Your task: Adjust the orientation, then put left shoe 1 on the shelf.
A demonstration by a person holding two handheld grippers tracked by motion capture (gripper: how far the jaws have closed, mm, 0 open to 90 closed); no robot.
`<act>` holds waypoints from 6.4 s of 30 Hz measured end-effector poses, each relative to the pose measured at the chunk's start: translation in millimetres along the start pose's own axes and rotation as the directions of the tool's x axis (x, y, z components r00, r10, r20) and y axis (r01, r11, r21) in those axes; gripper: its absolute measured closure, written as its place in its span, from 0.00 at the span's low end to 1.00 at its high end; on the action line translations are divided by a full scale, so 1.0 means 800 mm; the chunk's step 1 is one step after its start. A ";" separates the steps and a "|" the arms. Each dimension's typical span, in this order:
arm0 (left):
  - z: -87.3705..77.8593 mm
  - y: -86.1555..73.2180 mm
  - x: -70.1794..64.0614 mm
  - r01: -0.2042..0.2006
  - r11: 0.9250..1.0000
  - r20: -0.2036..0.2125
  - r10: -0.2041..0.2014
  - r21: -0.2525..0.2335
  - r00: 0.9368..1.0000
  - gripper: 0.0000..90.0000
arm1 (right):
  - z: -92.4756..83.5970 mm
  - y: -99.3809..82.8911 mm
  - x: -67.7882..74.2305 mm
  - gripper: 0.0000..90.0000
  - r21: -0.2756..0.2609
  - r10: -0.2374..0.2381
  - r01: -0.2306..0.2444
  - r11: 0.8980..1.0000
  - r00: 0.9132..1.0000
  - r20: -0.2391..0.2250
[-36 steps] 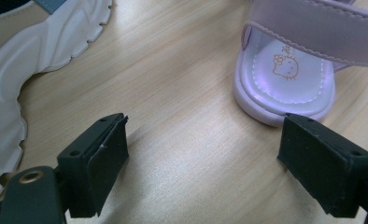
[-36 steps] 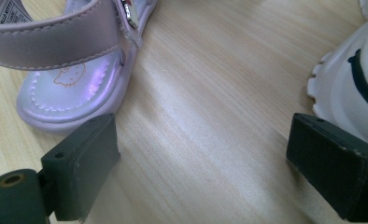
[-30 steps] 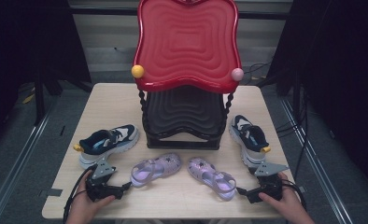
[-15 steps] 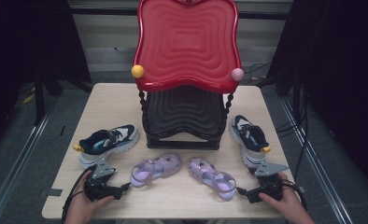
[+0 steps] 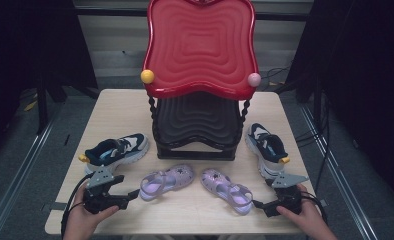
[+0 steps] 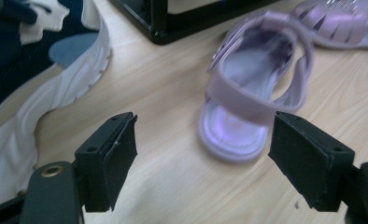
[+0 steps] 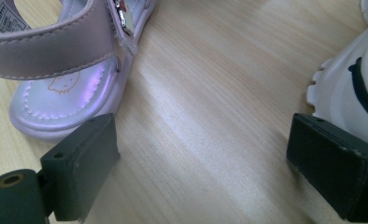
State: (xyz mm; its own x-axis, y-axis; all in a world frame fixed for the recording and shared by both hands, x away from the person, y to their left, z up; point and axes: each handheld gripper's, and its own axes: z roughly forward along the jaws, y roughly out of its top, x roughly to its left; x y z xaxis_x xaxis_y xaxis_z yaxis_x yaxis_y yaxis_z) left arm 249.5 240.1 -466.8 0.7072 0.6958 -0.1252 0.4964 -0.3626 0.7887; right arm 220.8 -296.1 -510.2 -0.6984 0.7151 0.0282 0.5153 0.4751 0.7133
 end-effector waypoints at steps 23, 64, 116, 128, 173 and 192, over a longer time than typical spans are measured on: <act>0.061 0.032 0.000 -0.017 0.997 0.113 0.025 -0.075 0.993 0.52 | 0.001 0.001 0.000 0.09 -0.003 -0.005 0.005 1.000 1.000 0.001; 0.066 0.036 -0.013 -0.098 0.994 0.095 0.102 -0.049 0.990 0.88 | 0.002 0.001 0.000 0.09 -0.003 -0.004 0.004 1.000 1.000 0.001; 0.017 0.103 -0.052 -0.006 0.981 0.046 0.015 -0.195 0.999 0.88 | 0.004 0.004 -0.001 0.09 -0.002 -0.004 0.004 1.000 1.000 0.000; 0.019 0.134 -0.060 0.041 0.972 0.004 -0.041 -0.230 0.999 0.88 | 0.004 0.004 -0.001 0.09 0.001 -0.004 0.004 1.000 1.000 0.002; 0.096 0.198 -0.076 0.127 0.907 -0.246 -0.240 -0.402 0.939 0.88 | 0.004 0.004 -0.001 0.09 0.001 -0.004 0.004 1.000 1.000 0.002; 0.133 0.231 -0.081 0.103 0.889 -0.286 -0.251 -0.446 0.925 0.88 | 0.004 0.004 -0.001 0.09 0.001 -0.005 0.005 1.000 1.000 0.002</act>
State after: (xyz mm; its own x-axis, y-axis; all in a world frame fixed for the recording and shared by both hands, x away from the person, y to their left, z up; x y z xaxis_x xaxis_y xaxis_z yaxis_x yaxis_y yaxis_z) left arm 349.0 62.1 -376.6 0.3858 0.9116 -0.1418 0.2900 0.0261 0.9567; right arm 224.6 -293.1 -510.3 -0.7001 0.7137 0.0238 0.5124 0.4789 0.7129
